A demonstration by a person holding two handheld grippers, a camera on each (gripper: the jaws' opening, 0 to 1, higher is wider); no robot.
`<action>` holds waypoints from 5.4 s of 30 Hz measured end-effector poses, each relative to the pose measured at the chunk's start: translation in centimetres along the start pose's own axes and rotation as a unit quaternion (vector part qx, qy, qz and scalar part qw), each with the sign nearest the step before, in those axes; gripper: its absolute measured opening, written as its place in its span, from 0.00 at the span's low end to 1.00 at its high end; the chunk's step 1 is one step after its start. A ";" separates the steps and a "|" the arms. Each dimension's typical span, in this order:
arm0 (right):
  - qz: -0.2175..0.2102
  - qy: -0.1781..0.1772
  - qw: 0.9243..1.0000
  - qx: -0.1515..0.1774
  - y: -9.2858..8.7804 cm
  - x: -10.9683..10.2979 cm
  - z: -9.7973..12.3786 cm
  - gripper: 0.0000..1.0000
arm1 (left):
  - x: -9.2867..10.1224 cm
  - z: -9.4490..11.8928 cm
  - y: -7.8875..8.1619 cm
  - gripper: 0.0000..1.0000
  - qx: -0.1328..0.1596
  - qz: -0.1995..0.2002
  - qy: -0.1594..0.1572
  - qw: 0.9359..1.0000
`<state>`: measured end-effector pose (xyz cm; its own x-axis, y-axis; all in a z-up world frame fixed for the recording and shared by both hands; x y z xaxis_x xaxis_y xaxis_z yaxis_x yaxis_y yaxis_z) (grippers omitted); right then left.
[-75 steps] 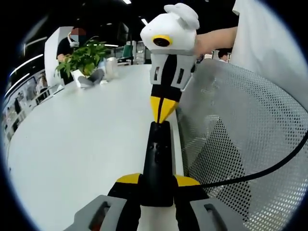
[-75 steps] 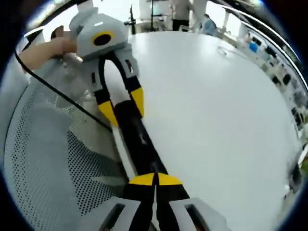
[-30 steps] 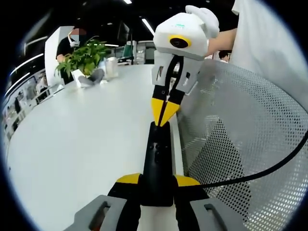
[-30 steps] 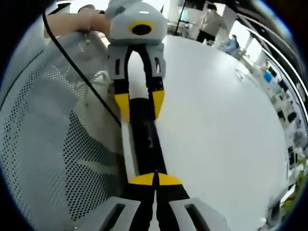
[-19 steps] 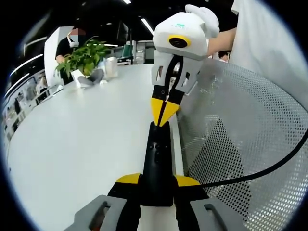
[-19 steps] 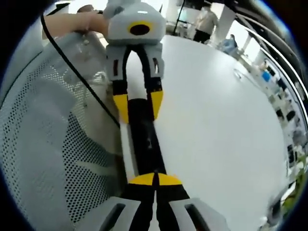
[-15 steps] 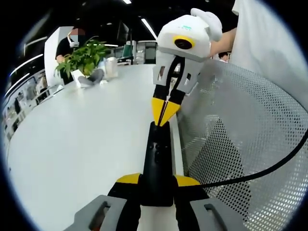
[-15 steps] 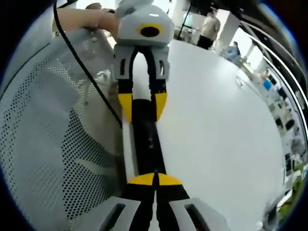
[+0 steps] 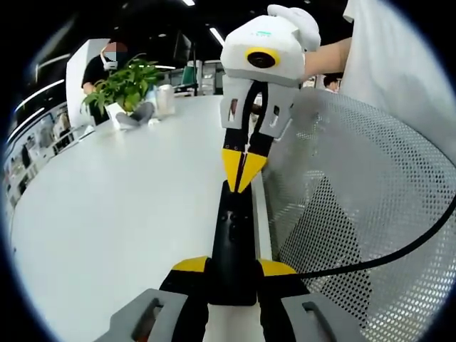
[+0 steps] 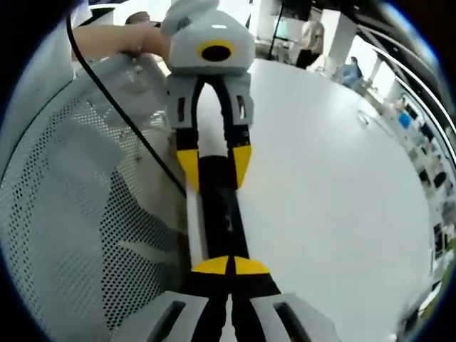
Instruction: Press the specified remote control buttons in sequence, fully releasing each button before pressing the next.
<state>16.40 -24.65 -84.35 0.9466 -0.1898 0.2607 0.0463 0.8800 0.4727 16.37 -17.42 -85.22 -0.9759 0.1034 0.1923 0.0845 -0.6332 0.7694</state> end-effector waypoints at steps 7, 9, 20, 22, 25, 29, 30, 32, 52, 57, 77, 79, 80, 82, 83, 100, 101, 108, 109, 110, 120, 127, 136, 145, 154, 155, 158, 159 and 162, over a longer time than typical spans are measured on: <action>0.032 0.002 0.999 -0.010 0.0 -0.1 -0.2 0.00 | 0.0 0.0 0.0 0.25 -0.001 -0.001 0.000 1.000; 0.052 0.006 0.999 -0.014 0.0 -0.1 -0.2 0.00 | 0.0 0.0 0.0 0.25 -0.002 -0.002 0.000 1.000; 0.069 0.028 0.997 -0.028 -0.1 0.0 -0.2 0.00 | 0.0 0.0 0.0 0.25 -0.008 -0.012 0.002 1.000; 0.047 0.026 0.998 -0.014 0.0 0.0 -0.1 0.00 | 0.0 0.0 0.0 0.25 -0.008 -0.011 0.002 1.000; 0.009 0.030 1.000 0.007 0.0 -0.1 0.0 0.00 | 0.0 0.0 0.0 0.25 -0.007 -0.010 0.003 1.000; 0.016 0.018 0.999 0.026 -0.2 0.0 0.1 0.00 | 0.0 0.0 0.0 0.25 -0.009 -0.010 0.003 1.000; 0.012 0.019 0.999 0.027 -0.1 0.0 0.0 0.00 | 0.0 0.0 0.0 0.25 -0.008 -0.008 0.004 1.000; 0.025 0.019 0.999 0.025 0.0 -0.2 0.0 0.00 | 0.0 0.0 0.0 0.25 -0.007 -0.007 0.003 1.000; 0.027 0.034 0.999 0.029 0.3 -0.1 -0.1 0.05 | 0.1 -0.2 0.1 0.25 -0.007 -0.010 0.000 1.000; 0.032 0.044 0.998 0.026 0.2 -0.3 -0.1 0.04 | 0.0 -0.2 0.1 0.25 -0.007 -0.010 -0.001 1.000; 0.058 0.076 0.993 -0.075 0.4 -0.5 -0.7 0.05 | 0.0 -0.3 0.1 0.25 -0.006 -0.009 -0.002 1.000; 0.053 0.070 0.994 -0.067 0.2 -0.4 -0.5 0.05 | 0.0 -0.3 0.0 0.25 -0.005 -0.008 -0.002 1.000; 0.040 0.067 0.995 -0.057 0.3 -0.4 -0.5 0.05 | 0.0 -0.3 0.1 0.25 -0.005 -0.008 -0.002 1.000; -0.005 0.054 0.998 -0.017 0.3 -0.2 -0.4 0.05 | 0.0 -0.3 0.1 0.25 -0.004 -0.007 -0.001 1.000; -0.029 0.045 0.998 0.014 0.3 -0.1 -0.3 0.04 | 0.0 -0.3 0.1 0.25 -0.003 -0.007 -0.001 1.000; -0.012 0.041 0.997 0.061 0.7 -0.4 -0.4 0.05 | 0.1 -0.2 0.1 0.25 -0.002 -0.006 -0.002 1.000; -0.003 0.041 0.997 0.060 0.8 -0.5 -0.4 0.05 | 0.1 -0.2 0.0 0.25 -0.002 -0.007 -0.002 1.000; 0.041 0.059 0.997 -0.004 0.9 -0.4 -0.6 0.05 | 0.0 -0.2 0.1 0.25 -0.002 -0.007 -0.002 1.000; 0.046 0.064 0.997 -0.023 0.9 -0.4 -0.6 0.05 | 0.0 -0.2 0.1 0.25 -0.002 -0.007 -0.002 1.000; 0.056 0.066 0.996 -0.034 0.9 -0.4 -0.7 0.05 | 0.0 -0.2 0.1 0.25 -0.002 -0.006 -0.002 1.000; 0.113 0.069 0.984 -0.120 1.0 -0.6 -1.0 0.05 | 0.1 -0.2 0.1 0.25 -0.002 -0.007 -0.002 1.000; 0.078 0.044 0.992 -0.087 0.8 -0.5 -0.8 0.05 | 0.0 -0.2 0.1 0.25 -0.002 -0.007 -0.001 1.000; -0.021 0.022 0.999 0.016 0.7 -0.3 -0.5 0.05 | 0.1 -0.2 0.1 0.25 -0.003 -0.008 -0.002 1.000; -0.055 0.020 0.997 0.055 0.9 -0.4 -0.5 0.05 | 0.1 -0.2 0.1 0.25 -0.002 -0.007 -0.002 1.000; 0.004 0.039 0.998 0.055 1.3 -0.5 -0.7 0.04 | 0.0 -0.2 0.0 0.25 -0.004 -0.009 -0.002 1.000; 0.016 0.044 0.998 0.050 1.3 -0.6 -0.7 0.04 | 0.0 -0.3 0.0 0.25 -0.004 -0.009 -0.002 1.000; 0.008 0.060 0.998 0.007 1.3 -0.5 -0.8 0.04 | 0.0 -0.2 0.0 0.25 -0.004 -0.009 -0.002 1.000; 0.009 0.067 0.998 -0.013 1.4 -0.5 -0.8 0.04 | 0.0 -0.2 0.1 0.25 -0.004 -0.009 -0.002 1.000; 0.054 0.070 0.995 -0.049 1.5 -0.5 -1.0 0.03 | 0.1 -0.2 0.1 0.25 -0.004 -0.008 -0.002 1.000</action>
<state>16.27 -22.83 -84.65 0.9826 -0.0350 0.1823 -0.0338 0.9318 0.3614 16.28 -17.63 -85.27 -0.9764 0.1169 0.1814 0.0664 -0.6369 0.7680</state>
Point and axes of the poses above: the point that each gripper's makers call its tool centre point, and the gripper's own axes: z roughly backward along the fingers, x roughly to its right, y roughly out of its top, the point moved 1 cm from there along z, roughly backward along the fingers, and after that the axes turned 13 degrees about -y, right-handed, at the moved point
